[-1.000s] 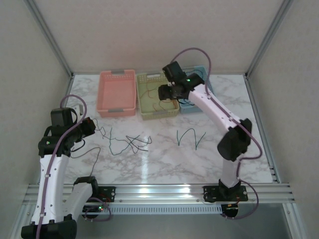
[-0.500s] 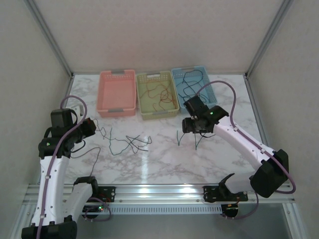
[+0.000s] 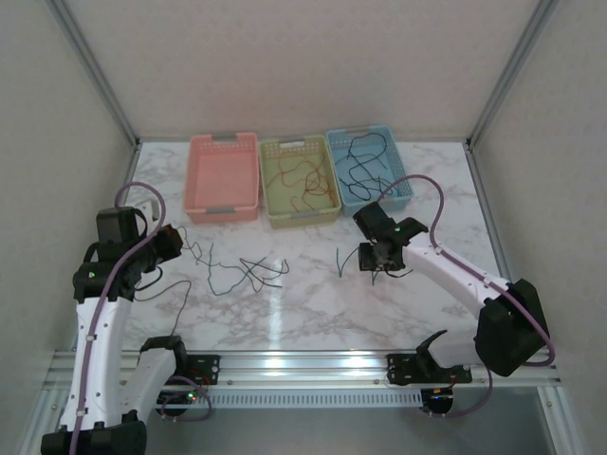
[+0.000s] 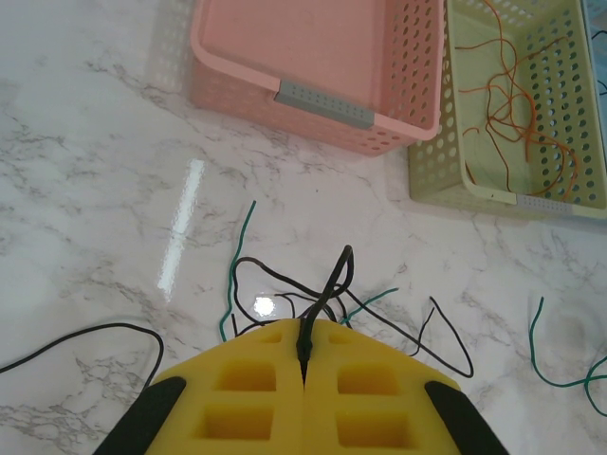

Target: Untangle the cables

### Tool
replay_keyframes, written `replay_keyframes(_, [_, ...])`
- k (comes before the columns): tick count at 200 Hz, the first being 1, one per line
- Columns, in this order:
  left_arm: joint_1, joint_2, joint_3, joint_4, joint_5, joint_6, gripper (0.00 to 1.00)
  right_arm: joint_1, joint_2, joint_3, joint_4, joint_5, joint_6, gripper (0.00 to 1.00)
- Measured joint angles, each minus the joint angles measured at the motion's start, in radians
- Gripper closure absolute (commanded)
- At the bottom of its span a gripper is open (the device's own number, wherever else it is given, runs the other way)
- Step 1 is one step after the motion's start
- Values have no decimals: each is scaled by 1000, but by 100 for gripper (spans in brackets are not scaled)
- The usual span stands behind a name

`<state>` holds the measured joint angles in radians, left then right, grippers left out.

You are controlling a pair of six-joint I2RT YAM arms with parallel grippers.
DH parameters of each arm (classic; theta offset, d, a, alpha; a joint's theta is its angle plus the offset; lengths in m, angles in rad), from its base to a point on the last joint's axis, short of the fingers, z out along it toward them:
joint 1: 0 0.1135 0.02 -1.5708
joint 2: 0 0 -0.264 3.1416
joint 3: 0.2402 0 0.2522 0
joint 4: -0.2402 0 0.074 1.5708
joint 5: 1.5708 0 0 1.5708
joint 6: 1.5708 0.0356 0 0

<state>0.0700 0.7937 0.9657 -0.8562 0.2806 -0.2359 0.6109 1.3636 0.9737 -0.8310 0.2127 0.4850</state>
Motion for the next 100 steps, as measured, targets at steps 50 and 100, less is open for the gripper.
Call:
replay_keyframes(50, [0,0,0,0,0,0,100,-7,62,-15,96,-7,-2,80])
replay_keyframes(100, [0,0,0,0,0,0,100,-9,40,-12,105,-31,4,100])
